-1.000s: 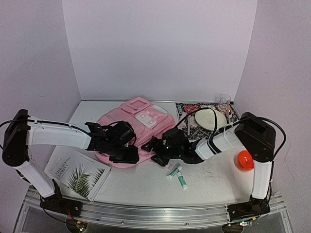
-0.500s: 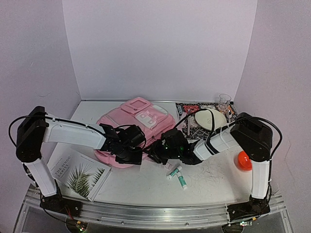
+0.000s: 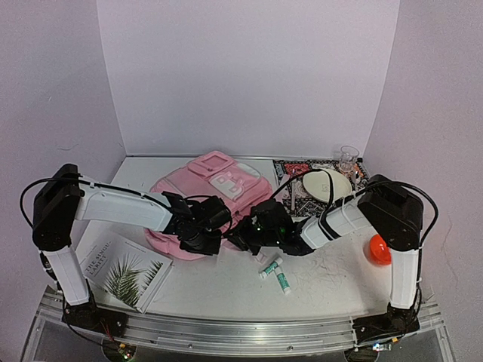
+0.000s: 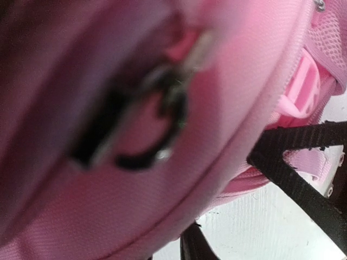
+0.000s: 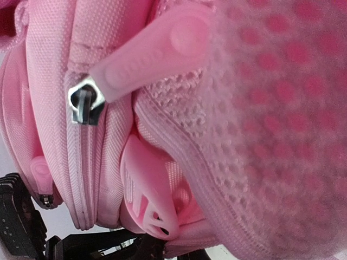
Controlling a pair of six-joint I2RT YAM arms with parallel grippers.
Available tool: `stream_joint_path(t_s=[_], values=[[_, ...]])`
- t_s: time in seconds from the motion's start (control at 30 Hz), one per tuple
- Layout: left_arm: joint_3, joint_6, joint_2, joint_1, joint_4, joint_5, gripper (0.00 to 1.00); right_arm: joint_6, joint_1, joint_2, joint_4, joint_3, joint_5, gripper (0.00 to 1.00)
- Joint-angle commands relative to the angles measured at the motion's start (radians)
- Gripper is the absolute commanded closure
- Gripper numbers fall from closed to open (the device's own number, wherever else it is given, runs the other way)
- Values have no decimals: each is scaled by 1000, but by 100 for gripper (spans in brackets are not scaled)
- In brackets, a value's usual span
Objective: Pack the student bag
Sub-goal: Grab the largest pocket of the student bag, then unzip the largest pocket of the student bag.
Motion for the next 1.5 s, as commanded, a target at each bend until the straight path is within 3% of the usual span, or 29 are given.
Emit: stream_joint_path(t_s=[0.0,0.1,0.2,0.33,0.6,0.8,0.97,1.07,1.23,1.27,1.33,1.47], values=[[44,10,-34,13,-54,-120,93,-29,3,4,56,30,-27,91],[44,12,-52,13,-76,-143,100,-33,4,4,56,31,-29,91],[45,15,-74,14,-99,-148,100,-37,2,1,56,25,-27,91],[19,12,-133,14,-129,-154,100,-50,-9,-12,56,10,-19,100],[-72,-9,-247,48,-198,-183,100,-90,-55,-40,28,-5,-13,100],[-157,-10,-351,133,-217,-148,100,-143,-97,-58,-31,15,-15,100],[-217,-10,-426,195,-216,-94,100,-170,-127,-77,-54,11,-17,100],[-238,-21,-445,193,-165,16,100,-195,-129,-72,-62,36,-40,100],[-246,-75,-426,111,-17,120,100,-216,-123,-21,-39,100,-110,100],[-233,-91,-407,88,3,121,100,-216,-120,-13,-35,112,-118,99],[-207,-113,-371,54,28,107,100,-212,-111,6,-33,135,-140,83],[-169,-149,-337,18,35,57,100,-179,-94,15,-42,137,-147,61]])
